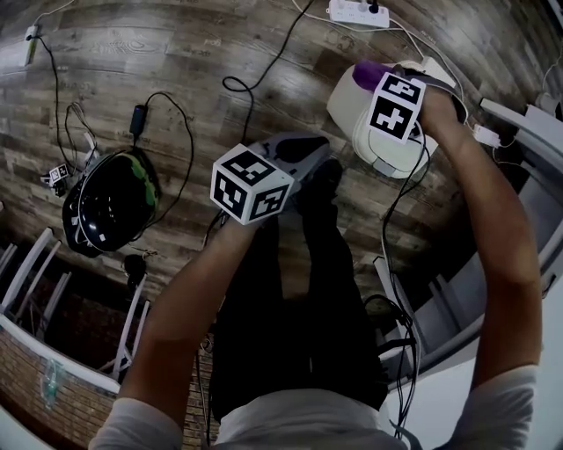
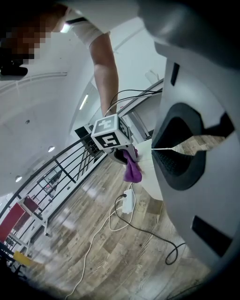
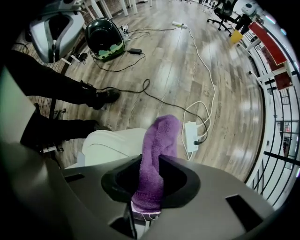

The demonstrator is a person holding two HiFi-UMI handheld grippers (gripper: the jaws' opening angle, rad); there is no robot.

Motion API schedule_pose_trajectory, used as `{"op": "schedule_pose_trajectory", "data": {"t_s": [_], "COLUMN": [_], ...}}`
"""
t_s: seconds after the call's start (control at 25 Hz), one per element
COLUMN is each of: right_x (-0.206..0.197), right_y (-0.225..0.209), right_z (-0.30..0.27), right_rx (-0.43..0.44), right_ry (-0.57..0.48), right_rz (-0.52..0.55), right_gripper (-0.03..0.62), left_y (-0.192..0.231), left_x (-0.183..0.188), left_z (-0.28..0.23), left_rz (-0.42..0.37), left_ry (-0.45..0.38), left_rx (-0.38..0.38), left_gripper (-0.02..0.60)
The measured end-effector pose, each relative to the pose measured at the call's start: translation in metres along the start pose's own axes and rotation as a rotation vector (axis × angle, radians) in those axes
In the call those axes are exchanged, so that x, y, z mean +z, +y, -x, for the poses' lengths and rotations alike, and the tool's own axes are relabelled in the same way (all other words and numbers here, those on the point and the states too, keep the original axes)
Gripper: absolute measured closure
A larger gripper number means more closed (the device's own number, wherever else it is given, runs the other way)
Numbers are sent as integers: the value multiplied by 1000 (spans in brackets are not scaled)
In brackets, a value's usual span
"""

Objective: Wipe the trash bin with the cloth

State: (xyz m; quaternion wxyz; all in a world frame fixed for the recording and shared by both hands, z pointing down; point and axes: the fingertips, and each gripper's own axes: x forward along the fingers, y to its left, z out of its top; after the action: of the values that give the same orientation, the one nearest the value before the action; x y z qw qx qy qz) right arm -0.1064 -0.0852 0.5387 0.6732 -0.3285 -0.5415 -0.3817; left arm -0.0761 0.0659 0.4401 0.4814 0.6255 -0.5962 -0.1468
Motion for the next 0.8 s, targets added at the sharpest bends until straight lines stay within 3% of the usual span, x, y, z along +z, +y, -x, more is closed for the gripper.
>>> {"op": "schedule_pose_trajectory", "data": {"t_s": [0.4, 0.8], "right_x": [29, 72], "right_y": [66, 159], "right_z": [6, 14], "right_rx": [47, 159], "right_ry": [-46, -160], "right_rz": [-34, -202], "right_gripper": [494, 494], "left_y": [-3, -8], "left_x": [-10, -25], "left_z": [12, 31], "left_rz": [-12, -19], "left_ry": [32, 106], "left_rx": [-32, -53], "left_gripper": [571, 571]}}
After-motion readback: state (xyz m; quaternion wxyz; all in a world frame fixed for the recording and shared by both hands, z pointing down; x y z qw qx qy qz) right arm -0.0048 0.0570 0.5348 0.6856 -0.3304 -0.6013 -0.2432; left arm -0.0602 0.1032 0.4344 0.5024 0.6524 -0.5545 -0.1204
